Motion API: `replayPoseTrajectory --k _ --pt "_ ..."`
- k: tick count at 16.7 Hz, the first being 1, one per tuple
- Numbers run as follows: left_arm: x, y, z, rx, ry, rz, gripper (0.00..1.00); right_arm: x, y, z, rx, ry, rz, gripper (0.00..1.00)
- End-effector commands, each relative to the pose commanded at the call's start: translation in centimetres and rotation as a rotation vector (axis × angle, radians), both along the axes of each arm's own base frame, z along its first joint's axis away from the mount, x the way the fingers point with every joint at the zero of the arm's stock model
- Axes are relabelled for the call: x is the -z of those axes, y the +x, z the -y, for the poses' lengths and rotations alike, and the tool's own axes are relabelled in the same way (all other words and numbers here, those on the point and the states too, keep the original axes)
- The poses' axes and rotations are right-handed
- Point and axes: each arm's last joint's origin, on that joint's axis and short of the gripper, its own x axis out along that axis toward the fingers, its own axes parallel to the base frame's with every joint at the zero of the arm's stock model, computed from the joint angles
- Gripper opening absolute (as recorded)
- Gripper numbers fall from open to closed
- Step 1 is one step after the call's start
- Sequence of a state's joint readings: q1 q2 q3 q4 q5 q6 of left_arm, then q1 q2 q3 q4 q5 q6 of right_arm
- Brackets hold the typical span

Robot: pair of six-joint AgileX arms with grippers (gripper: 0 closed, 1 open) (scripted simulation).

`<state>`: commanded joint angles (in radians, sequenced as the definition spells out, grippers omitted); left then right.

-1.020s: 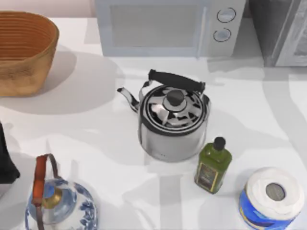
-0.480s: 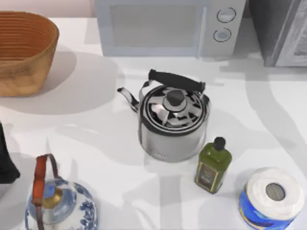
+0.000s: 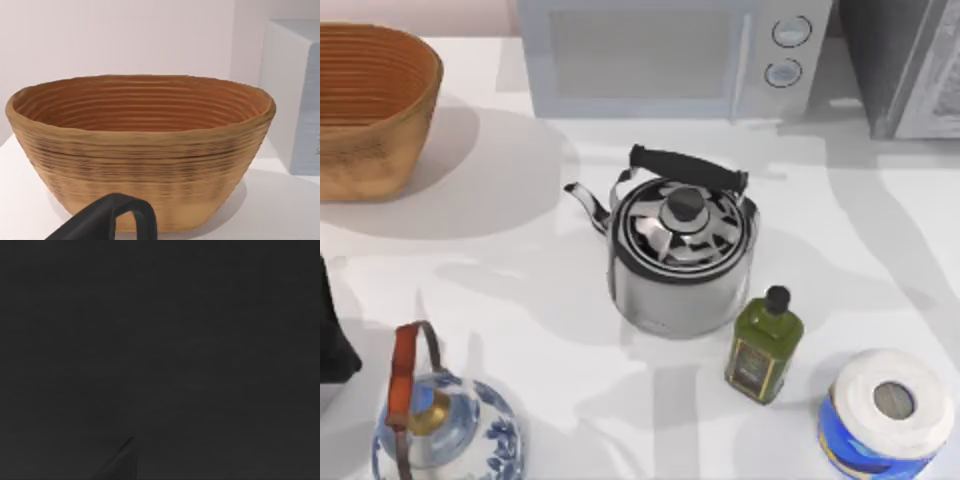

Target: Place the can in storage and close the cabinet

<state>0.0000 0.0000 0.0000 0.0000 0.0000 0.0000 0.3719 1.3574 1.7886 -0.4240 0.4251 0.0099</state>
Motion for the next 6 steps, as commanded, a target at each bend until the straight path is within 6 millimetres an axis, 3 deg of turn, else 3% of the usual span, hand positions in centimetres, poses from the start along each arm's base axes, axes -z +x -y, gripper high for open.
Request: replayPoseTrajectory --k 6 --pt "0.0 0.0 0.0 0.0 0.0 0.0 1.0 0.1 2.1 0.1 0.001 0.0 0.0 1.0"
